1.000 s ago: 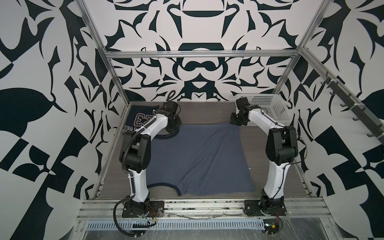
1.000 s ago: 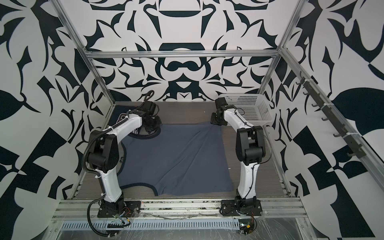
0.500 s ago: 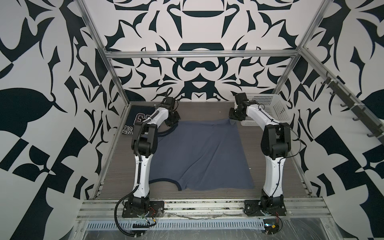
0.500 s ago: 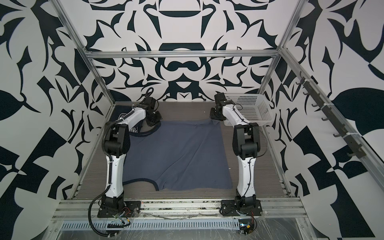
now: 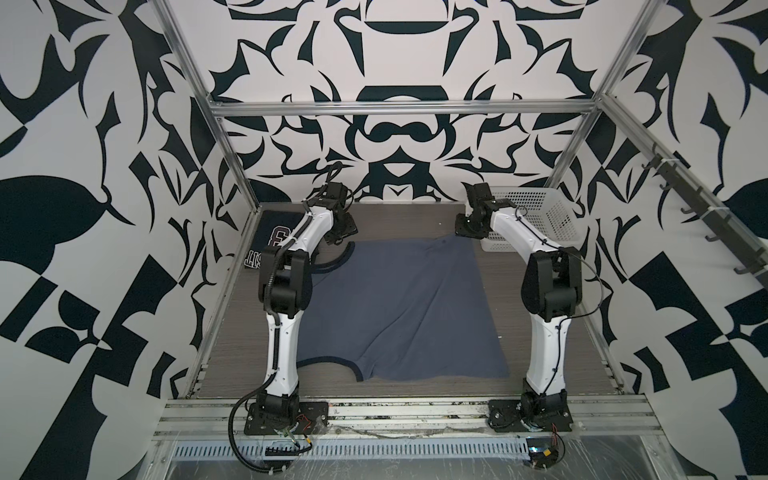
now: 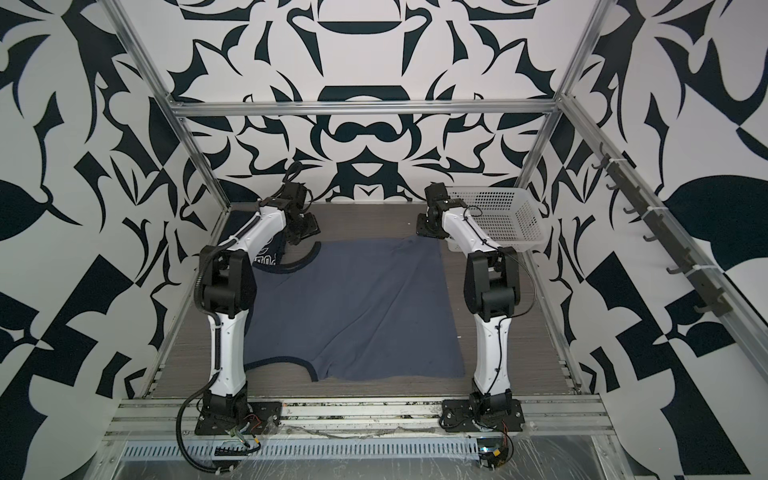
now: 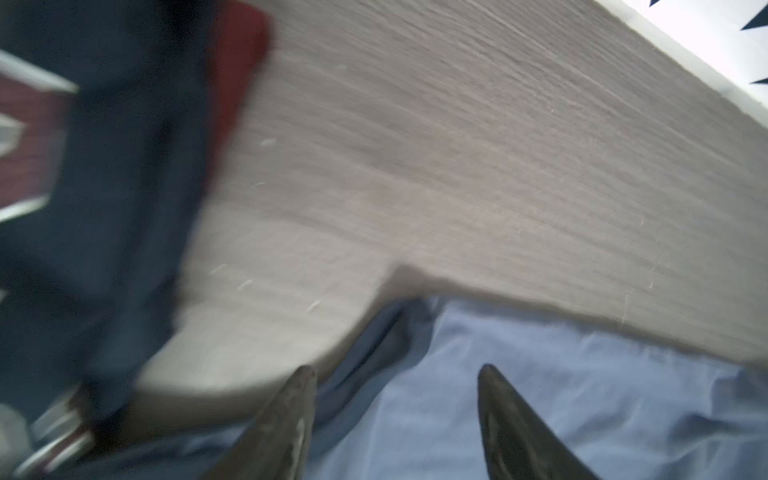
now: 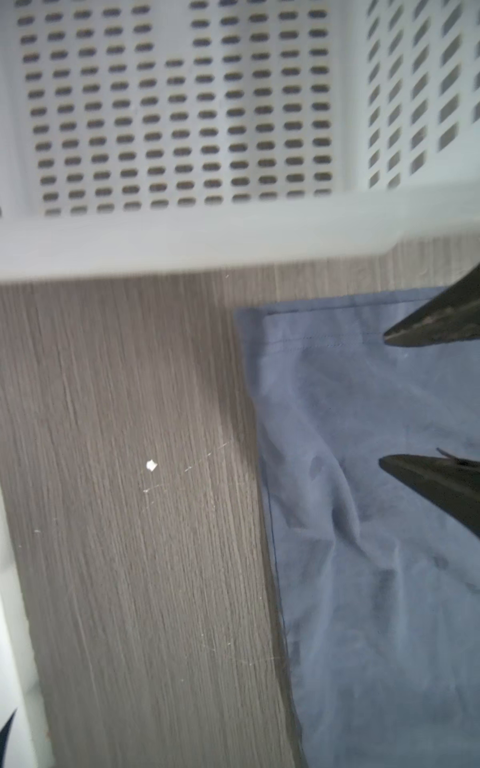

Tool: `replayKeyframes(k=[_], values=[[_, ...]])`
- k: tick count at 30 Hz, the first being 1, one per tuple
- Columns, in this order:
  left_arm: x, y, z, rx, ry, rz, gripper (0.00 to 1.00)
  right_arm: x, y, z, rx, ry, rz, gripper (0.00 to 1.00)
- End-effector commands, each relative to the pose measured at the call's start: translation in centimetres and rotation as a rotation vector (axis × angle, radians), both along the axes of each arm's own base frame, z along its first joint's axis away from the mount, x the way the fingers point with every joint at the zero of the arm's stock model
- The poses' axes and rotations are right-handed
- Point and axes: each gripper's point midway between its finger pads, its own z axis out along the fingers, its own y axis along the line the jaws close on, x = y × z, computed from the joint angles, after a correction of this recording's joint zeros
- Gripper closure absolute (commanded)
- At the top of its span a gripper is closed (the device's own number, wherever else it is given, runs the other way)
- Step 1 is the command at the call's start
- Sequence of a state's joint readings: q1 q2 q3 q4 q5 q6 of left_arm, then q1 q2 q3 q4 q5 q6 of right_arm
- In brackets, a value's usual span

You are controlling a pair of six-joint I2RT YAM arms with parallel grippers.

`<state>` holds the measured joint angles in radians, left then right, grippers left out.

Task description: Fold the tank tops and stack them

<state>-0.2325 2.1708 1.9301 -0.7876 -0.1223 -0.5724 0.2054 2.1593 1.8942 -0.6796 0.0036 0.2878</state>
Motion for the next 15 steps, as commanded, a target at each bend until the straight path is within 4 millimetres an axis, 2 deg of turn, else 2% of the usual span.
replayKeyframes(k=[1, 3, 6, 8, 11, 15], values=[[-2.5, 5.8, 4.3, 0.096, -0.039, 0.08, 0.32, 1.3, 0.4, 1.8, -0.047, -0.048, 0.026, 0.52], [-3.6, 9.0, 4.5, 0.108, -0.035, 0.14, 0.31, 1.8, 0.5, 1.7, -0.05, -0.048, 0.025, 0.52], [-5.3, 13.6, 3.5, 0.115, 0.023, 0.235, 0.31, 2.4, 0.7, 1.4, -0.051, -0.05, 0.026, 0.5], [-6.1, 15.4, 2.5, 0.105, 0.062, 0.275, 0.31, 2.8, 0.7, 1.2, -0.052, -0.048, 0.027, 0.49], [-6.1, 15.4, 1.4, 0.07, 0.086, 0.254, 0.31, 3.2, 0.7, 0.5, -0.063, -0.04, 0.029, 0.49], [-5.0, 12.3, 1.3, 0.028, 0.074, 0.181, 0.31, 3.4, 0.7, -0.7, -0.07, -0.021, 0.028, 0.49]])
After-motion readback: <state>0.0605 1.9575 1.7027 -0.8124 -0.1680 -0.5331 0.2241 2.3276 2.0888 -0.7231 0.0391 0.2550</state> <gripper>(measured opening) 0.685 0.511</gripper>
